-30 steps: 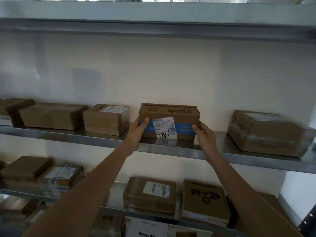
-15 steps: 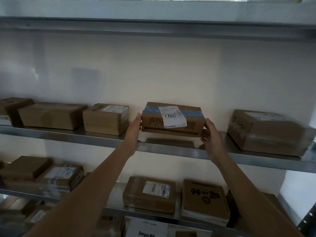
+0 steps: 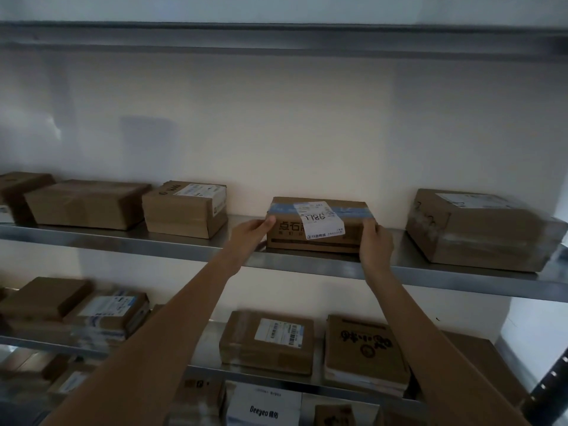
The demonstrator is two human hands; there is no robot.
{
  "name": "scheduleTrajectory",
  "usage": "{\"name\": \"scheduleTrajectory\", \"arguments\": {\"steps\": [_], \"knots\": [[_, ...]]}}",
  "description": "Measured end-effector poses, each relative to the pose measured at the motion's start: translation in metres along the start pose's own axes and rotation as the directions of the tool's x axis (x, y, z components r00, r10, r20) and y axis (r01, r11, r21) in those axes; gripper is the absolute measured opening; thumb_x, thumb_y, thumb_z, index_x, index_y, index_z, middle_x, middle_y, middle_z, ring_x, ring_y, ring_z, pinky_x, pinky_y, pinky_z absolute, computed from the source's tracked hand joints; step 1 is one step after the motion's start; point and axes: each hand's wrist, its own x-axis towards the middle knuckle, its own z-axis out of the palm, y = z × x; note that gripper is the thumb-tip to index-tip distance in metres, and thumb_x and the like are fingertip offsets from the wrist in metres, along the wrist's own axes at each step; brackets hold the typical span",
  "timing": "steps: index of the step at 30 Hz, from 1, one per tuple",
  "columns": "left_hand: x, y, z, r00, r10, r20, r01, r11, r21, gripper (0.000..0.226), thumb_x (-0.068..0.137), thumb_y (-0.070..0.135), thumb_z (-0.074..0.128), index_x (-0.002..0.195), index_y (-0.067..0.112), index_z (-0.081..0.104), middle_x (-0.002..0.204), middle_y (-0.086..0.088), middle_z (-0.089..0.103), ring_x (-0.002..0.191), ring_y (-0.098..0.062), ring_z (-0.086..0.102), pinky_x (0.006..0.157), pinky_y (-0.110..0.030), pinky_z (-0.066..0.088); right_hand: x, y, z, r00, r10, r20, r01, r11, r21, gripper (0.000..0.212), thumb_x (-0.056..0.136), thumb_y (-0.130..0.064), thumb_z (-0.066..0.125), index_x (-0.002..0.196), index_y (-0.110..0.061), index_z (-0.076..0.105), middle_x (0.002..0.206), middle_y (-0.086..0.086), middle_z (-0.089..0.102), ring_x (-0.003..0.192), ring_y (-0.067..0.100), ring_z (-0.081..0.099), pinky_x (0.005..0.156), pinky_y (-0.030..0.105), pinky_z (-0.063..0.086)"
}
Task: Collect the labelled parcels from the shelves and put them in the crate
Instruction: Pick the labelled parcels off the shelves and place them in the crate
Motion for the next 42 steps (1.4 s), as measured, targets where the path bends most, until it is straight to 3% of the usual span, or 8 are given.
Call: {"name": "scheduleTrajectory", "arguments": {"steps": [6,13,17,21,24,26,33,42], "knots": [[0.003,0.001,0.002,1.000,-0.025,0.014,0.025,1.000,0.010,0.043,0.097,0.040,0.048,0.127,0.010,0.058,0.113,0.003,0.058,0.085,0.005,0.050,0.053,-0.001,0.043,0.000,0.005,0.004,0.996,-0.086,0.012,0.087,0.995,-0.049,0.036,0.103,-0.027,0.035,0.125,-0.006,0.054,0.117,0.011,0.059,0.107,0.023,0.055,0.093,0.034,0.047],[-0.003,0.002,0.007,0.998,-0.054,-0.013,0.055,0.978,0.200,0.059,0.097,0.054,0.037,0.142,0.016,0.042,0.134,-0.004,0.052,0.120,-0.021,0.049,0.099,-0.030,0.038,0.007,0.014,0.005,0.998,-0.071,0.001,0.071,0.997,-0.032,0.042,0.103,-0.037,0.038,0.130,-0.007,0.051,0.121,0.009,0.057,0.111,0.022,0.054,0.096,0.035,0.045],[-0.026,0.012,-0.011,0.983,0.061,-0.172,-0.076,0.994,-0.083,0.056,0.099,0.033,0.048,0.147,0.012,0.031,0.138,0.002,0.046,0.121,-0.005,0.046,0.109,-0.020,0.031,0.006,0.012,0.004,0.998,-0.014,-0.067,0.018,0.998,0.058,0.064,0.102,-0.041,0.042,0.154,-0.012,0.018,0.157,0.013,0.028,0.141,0.026,0.033,0.117,0.044,0.030],[-0.034,0.028,-0.078,0.778,0.323,-0.539,-0.400,0.916,-0.029,0.027,0.098,0.006,0.045,0.122,0.002,0.056,0.111,-0.006,0.062,0.098,-0.008,0.060,0.088,-0.013,0.048,-0.016,-0.009,0.006,0.910,-0.363,-0.199,0.362,0.931,-0.043,0.056,0.102,-0.026,0.042,0.148,0.000,0.023,0.152,0.021,0.027,0.141,0.026,0.029,0.117,0.025,0.023],[-0.020,0.025,-0.129,0.677,0.341,-0.652,-0.376,0.922,0.092,0.028,0.094,0.017,0.048,0.120,0.014,0.058,0.117,-0.006,0.062,0.105,-0.012,0.058,0.091,-0.017,0.048,-0.048,-0.045,0.034,0.744,-0.630,-0.222,0.634,0.771,-0.062,0.044,0.098,-0.011,0.047,0.137,0.007,0.036,0.138,0.023,0.040,0.130,0.021,0.038,0.111,0.018,0.025],[-0.005,0.013,-0.153,0.685,0.291,-0.668,-0.292,0.950,0.115,0.041,0.086,0.037,0.051,0.126,0.023,0.053,0.123,-0.012,0.058,0.116,-0.027,0.054,0.102,-0.041,0.045,-0.077,-0.069,0.072,0.709,-0.694,-0.121,0.698,0.716,-0.012,0.040,0.096,-0.007,0.049,0.133,0.004,0.041,0.133,0.017,0.044,0.126,0.016,0.040,0.109,0.018,0.029],[0.015,-0.015,-0.188,0.895,0.021,-0.446,-0.072,0.993,-0.097,0.065,0.093,0.052,0.047,0.147,0.020,0.030,0.139,-0.004,0.042,0.126,-0.023,0.042,0.107,-0.039,0.032,-0.149,-0.081,0.217,0.892,-0.203,0.405,0.198,0.979,0.055,0.053,0.102,-0.034,0.045,0.146,-0.010,0.031,0.146,0.010,0.032,0.135,0.021,0.033,0.103,0.020,0.027],[0.034,-0.042,-0.213,0.977,0.085,-0.195,-0.103,0.991,-0.083,0.049,0.100,0.048,0.032,0.138,0.021,0.045,0.123,-0.001,0.053,0.116,-0.019,0.050,0.095,-0.030,0.040,-0.156,-0.060,0.279,0.990,0.052,0.132,-0.064,0.994,0.088,0.051,0.101,-0.045,0.040,0.146,-0.021,0.034,0.139,0.008,0.046,0.127,0.027,0.047,0.107,0.038,0.038]]}}
